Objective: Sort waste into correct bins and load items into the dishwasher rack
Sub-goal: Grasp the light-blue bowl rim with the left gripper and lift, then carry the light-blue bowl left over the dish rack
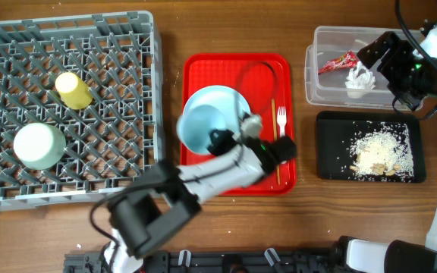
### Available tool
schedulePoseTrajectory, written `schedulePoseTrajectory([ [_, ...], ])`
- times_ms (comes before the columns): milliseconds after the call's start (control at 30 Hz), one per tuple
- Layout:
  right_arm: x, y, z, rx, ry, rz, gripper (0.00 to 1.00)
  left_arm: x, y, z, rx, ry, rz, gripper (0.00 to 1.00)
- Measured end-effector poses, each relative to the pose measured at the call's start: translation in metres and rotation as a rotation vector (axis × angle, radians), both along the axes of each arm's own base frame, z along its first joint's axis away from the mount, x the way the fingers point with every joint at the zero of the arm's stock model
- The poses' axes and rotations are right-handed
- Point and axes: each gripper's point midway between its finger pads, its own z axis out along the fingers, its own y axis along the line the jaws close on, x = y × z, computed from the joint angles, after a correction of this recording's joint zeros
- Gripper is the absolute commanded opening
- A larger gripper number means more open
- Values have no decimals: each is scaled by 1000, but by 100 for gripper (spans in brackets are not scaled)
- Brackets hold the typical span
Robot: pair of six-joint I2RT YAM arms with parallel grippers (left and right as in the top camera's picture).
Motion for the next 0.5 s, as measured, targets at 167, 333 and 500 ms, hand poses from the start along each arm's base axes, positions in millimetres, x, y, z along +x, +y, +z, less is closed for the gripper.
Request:
schedulePoseTrajectory([
  [167,0,0,0,0,0,0,100,50,74,43,-138,-102,245,4],
  [333,0,0,0,0,0,0,100,80,156,62,-409,-110,496,4],
  [500,0,0,0,0,0,0,100,85,194,34,-737,30,662,4],
])
